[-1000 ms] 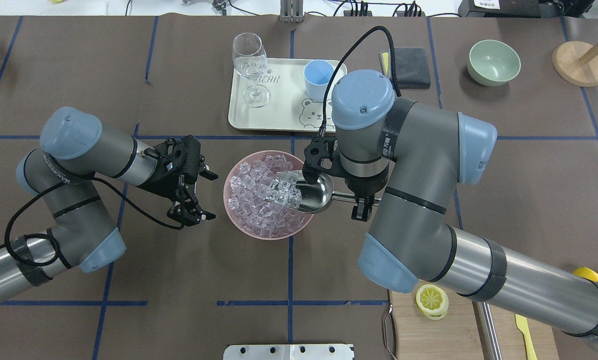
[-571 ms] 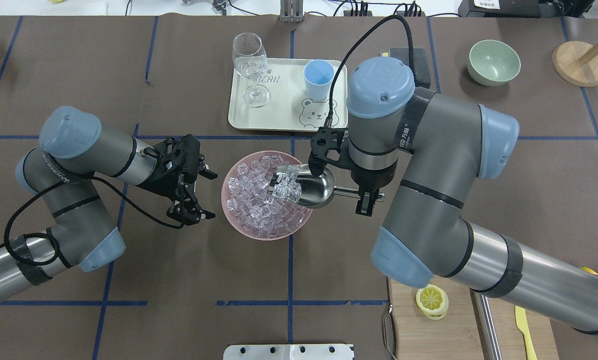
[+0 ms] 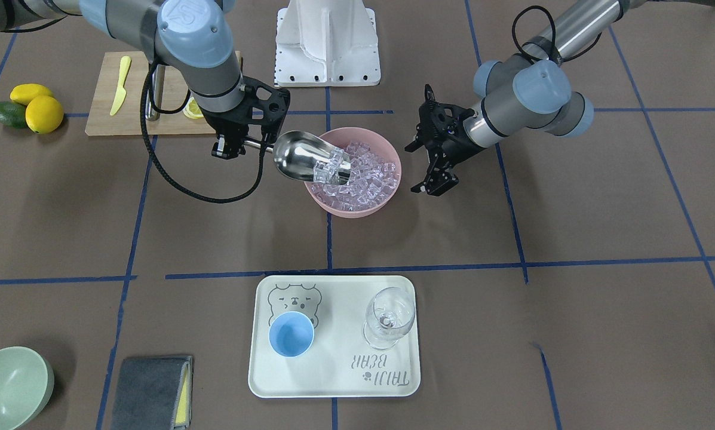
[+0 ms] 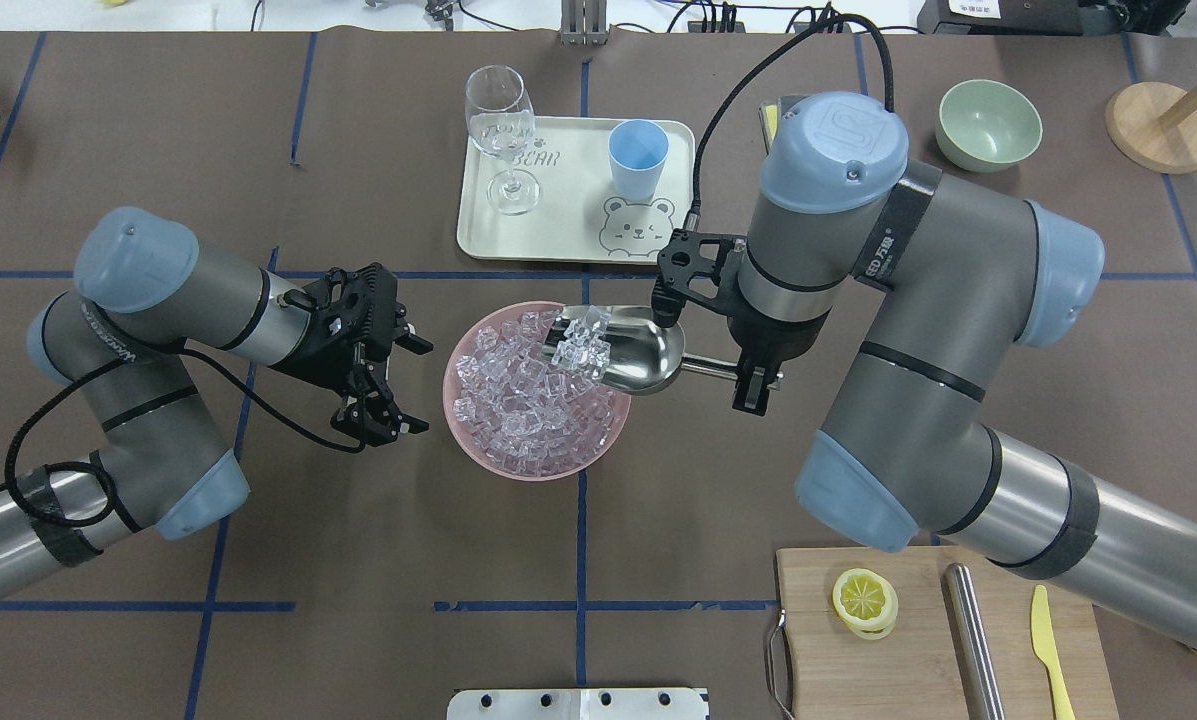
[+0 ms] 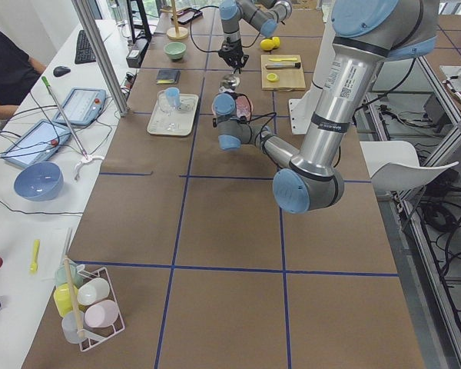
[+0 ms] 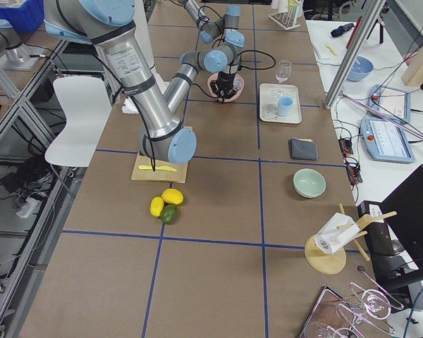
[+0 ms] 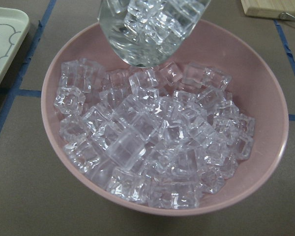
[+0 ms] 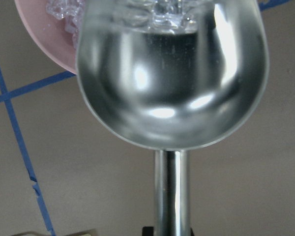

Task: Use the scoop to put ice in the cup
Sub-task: 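Lift the scoop of ice out of the pink bowl with the right gripper, then carry the ice-filled scoop with the right gripper to the blue cup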

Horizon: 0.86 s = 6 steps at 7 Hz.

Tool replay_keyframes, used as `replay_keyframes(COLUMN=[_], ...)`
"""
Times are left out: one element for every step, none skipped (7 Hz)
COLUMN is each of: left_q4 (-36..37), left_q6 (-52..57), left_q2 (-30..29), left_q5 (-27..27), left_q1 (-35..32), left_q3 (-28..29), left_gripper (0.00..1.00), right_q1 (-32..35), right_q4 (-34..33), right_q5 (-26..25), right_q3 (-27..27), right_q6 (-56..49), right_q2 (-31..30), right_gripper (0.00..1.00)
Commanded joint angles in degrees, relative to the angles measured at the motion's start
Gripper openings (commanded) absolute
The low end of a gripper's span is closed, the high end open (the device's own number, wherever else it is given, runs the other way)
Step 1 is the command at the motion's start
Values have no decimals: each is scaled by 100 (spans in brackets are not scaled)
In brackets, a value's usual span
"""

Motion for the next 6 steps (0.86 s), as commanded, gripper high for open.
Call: replay_keyframes(left_q4=[0, 0, 0, 0, 0, 0], left_q6=[0, 0, 0, 0, 0, 0], left_q2=[0, 0, 9, 18, 18, 52], left_q5=[-1, -1, -1, -10, -10, -19], left_q1=[-26, -70, -87, -105, -114, -123], left_q3=[0, 0, -9, -9, -35, -53], left_gripper=[100, 100, 100, 100, 100, 100], right_q1=[206, 250, 338, 434, 575, 759], right_q4=[235, 306, 403, 395, 404, 412], right_q5=[148, 148, 157, 253, 341, 489], right_q3=[62, 62, 45, -33, -243, -567], right_q6=[716, 1330, 1884, 2412, 2774, 2795], right_q2=[6, 6, -3, -3, 50, 146], right_gripper=[0, 0, 0, 0, 0, 0])
